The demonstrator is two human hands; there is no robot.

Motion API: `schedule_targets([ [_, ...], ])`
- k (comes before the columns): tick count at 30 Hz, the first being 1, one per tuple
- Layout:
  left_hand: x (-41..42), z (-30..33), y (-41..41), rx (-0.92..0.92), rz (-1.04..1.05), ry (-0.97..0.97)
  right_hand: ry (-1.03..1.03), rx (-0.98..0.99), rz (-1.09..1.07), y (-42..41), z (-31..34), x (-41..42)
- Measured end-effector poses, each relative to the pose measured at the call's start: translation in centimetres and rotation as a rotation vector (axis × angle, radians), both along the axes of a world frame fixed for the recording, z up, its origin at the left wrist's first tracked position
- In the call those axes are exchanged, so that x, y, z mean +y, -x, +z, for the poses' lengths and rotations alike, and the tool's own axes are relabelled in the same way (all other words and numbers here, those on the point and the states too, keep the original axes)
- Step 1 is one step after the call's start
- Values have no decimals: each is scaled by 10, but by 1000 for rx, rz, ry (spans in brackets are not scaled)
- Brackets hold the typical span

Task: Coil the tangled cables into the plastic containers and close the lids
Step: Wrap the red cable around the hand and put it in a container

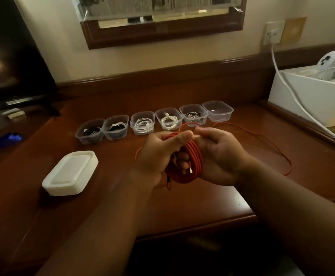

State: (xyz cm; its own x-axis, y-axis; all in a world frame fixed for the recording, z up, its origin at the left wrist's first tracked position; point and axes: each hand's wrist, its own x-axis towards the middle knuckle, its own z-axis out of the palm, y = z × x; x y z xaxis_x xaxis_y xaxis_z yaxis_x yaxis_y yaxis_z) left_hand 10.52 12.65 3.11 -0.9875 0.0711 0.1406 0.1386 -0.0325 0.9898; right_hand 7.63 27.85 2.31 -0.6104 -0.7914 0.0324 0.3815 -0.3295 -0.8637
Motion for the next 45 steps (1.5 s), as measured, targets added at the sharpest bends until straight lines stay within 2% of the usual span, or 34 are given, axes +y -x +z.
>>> schedule_targets([
  [2, -3, -1, 15, -104, -42, -74, 115, -112, 82, 19, -7, 4],
  [4, -4, -4, 33, -183, -81, -151, 165, -111, 82, 35, -12, 1],
  [7, -8, -13, 64, -244, -81, -250, 143, -66, 33, 62, -19, -11],
  [9, -13, -21, 81, -250, -69, -285, 31, 20, -47, 81, -19, -17],
  [11, -19, -30, 94, -253, -25, -324, -141, 188, -105, 100, -18, -22],
  [14, -27, -38, 103, -275, 102, -369, -532, 792, -233, 124, -22, -29],
  [15, -29, -40, 105, -278, 120, -365, -586, 916, -279, 128, -27, -34],
  [17, -32, -44, 109, -267, 130, -335, -499, 876, -352, 132, -39, -42],
  [19, -32, -45, 111, -209, 160, -258, -356, 701, -393, 132, -46, -44],
  [21, -27, -45, 113, -137, 225, -191, -205, 478, -260, 133, -51, -42],
  [22, -25, -45, 114, -104, 267, -163, -204, 469, -239, 132, -51, -41],
  [26, -21, -48, 116, -52, 389, -25, -511, 963, -542, 126, -65, -47],
  [29, -20, -52, 117, -62, 398, 28, -585, 1083, -643, 126, -71, -50],
  [32, -20, -52, 119, -91, 361, -40, -562, 1026, -641, 132, -72, -48],
  [34, -24, -53, 120, -71, 361, -151, -434, 851, -580, 133, -69, -45],
  [37, -30, -54, 122, 15, 347, -98, -281, 674, -521, 132, -63, -37],
  [45, -27, -56, 128, 58, 476, -69, -164, 614, -607, 133, -59, -33],
])
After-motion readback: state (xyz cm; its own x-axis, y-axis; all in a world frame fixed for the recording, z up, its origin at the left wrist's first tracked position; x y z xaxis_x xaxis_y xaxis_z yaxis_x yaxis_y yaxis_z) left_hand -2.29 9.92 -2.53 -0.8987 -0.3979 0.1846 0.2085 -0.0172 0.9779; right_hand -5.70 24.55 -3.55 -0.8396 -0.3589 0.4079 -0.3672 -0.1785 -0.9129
